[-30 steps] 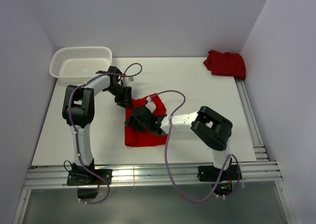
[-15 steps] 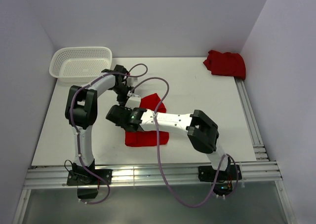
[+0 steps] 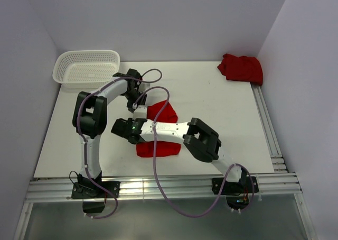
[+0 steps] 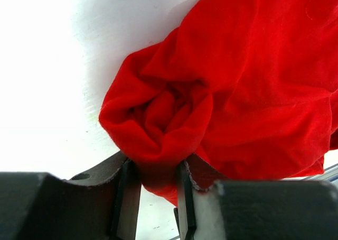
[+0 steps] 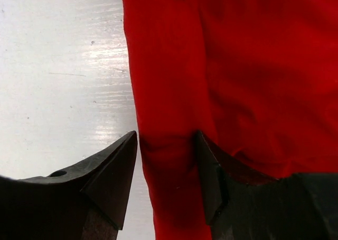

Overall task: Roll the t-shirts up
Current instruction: Roll the tshirt

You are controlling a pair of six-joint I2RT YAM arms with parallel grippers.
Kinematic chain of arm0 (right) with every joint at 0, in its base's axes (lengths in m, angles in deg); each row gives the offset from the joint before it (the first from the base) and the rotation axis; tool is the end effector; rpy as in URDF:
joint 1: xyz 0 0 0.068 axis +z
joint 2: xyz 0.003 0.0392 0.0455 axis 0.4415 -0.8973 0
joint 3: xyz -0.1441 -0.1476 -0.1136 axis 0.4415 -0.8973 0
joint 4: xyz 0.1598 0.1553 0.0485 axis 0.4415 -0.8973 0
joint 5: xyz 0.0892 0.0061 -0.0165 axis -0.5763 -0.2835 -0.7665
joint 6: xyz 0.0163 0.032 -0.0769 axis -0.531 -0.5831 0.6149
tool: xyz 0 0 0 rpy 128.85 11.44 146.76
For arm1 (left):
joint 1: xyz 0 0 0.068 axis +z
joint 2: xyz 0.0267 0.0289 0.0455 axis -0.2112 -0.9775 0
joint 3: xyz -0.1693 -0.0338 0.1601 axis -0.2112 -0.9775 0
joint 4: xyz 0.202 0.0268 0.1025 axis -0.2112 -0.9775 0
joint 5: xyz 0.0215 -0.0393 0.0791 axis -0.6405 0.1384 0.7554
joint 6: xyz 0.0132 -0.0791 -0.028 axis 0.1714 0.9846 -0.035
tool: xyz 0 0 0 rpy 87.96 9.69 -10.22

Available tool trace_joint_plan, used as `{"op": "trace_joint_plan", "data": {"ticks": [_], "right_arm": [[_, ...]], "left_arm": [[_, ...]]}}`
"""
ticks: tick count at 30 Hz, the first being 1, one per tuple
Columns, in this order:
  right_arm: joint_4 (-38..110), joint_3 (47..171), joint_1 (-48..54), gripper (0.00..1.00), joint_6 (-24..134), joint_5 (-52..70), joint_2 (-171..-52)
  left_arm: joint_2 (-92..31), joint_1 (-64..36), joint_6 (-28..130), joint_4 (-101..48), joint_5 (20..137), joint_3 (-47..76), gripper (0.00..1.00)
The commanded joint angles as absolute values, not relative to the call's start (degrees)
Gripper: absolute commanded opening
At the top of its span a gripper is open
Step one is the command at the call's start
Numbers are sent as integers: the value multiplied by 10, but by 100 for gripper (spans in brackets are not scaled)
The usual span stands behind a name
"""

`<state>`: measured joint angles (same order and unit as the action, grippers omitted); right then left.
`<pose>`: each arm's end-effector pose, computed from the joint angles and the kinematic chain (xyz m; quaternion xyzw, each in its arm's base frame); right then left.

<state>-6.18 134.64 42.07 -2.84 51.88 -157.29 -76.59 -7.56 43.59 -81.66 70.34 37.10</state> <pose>0.1949 0.3730 0.1306 0.0260 0.9385 0.0426 0.3417 0.3476 -0.1473 0.1184 0.1457 0.9752 -0.1581 0.0528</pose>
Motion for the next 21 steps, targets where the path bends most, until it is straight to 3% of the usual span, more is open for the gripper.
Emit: {"op": "trace_joint_plan", "data": {"ticks": [1, 7, 11, 13, 16, 19, 21], "right_arm": [[-126, 1369, 421, 56, -32, 526, -1602], [-126, 1362, 422, 53, -28, 513, -1612], [-127, 1367, 420, 50, -20, 501, -1621], [-101, 1345, 418, 47, -14, 487, -1611], [-25, 1280, 410, 30, -7, 457, -1572], [94, 1190, 400, 19, 7, 406, -1513], [205, 1113, 385, 17, 15, 374, -1466]], "left_arm": [[-790, -81, 438, -801, 727, 391, 33], [-794, -81, 434, -810, 714, 409, 45], [-797, -77, 420, -838, 673, 443, 62], [-803, -74, 406, -863, 651, 483, 64], [-797, -64, 400, -886, 613, 517, 69], [-787, -47, 371, -912, 571, 544, 70], [-777, -32, 358, -922, 546, 546, 71]]}}
